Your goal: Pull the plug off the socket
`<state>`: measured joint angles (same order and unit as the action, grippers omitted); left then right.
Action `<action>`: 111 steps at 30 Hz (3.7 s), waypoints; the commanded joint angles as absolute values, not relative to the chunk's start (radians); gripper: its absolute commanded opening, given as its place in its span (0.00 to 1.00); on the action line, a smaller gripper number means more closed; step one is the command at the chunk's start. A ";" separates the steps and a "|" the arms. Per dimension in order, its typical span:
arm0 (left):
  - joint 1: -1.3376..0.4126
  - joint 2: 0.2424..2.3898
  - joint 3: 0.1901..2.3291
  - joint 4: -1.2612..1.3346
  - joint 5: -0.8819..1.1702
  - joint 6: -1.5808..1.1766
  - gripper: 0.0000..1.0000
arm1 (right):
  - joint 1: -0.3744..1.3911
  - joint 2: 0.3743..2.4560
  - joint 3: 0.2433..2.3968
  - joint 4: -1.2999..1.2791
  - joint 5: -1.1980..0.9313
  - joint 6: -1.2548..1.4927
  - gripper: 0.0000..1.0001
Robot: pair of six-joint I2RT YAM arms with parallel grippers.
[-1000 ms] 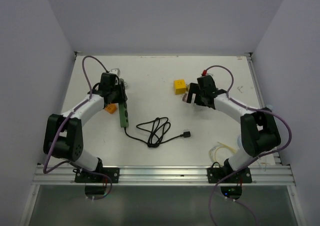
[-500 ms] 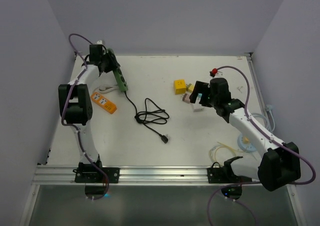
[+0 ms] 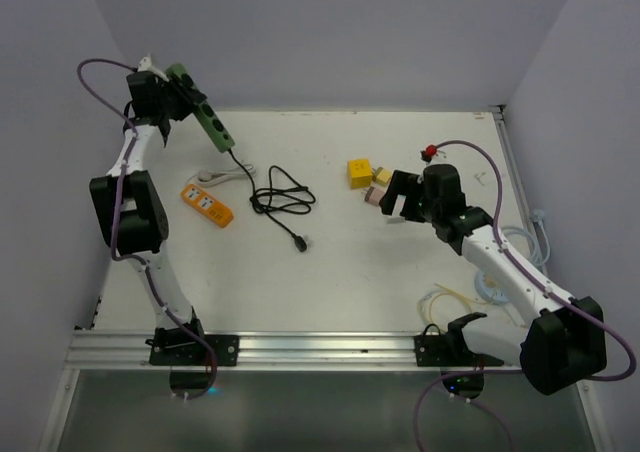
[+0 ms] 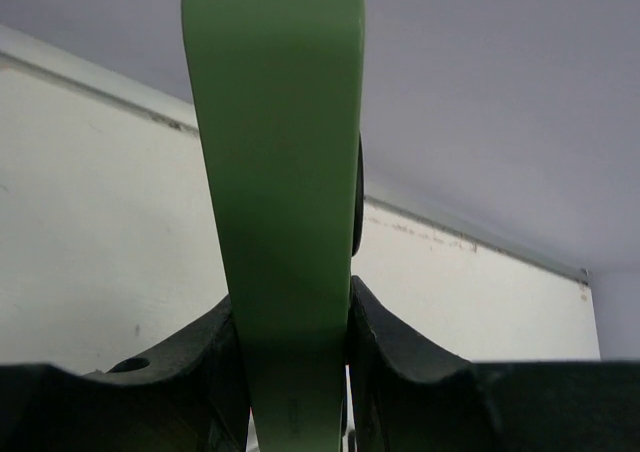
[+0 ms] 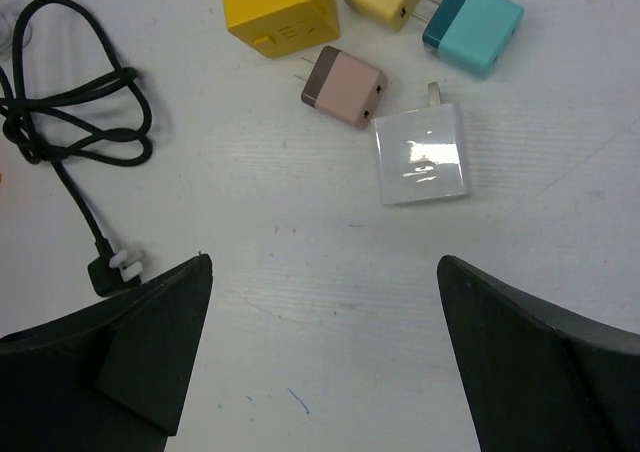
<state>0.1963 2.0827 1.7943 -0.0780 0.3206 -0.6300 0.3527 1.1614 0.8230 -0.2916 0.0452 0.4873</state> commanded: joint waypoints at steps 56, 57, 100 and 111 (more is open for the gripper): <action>-0.945 1.764 1.152 -0.219 -0.254 -0.126 0.75 | 0.344 0.963 0.775 -0.617 0.476 0.732 0.99; -0.943 1.801 1.158 -0.222 -0.270 -0.129 0.70 | 0.344 0.954 0.772 -0.615 0.476 0.733 0.99; -0.285 1.689 1.281 -0.390 -0.164 -0.365 0.84 | 0.038 1.046 0.761 -0.925 0.643 0.874 0.99; -0.288 1.410 1.106 -0.382 0.023 -0.356 0.85 | 0.005 1.046 0.839 -0.973 0.707 0.877 0.98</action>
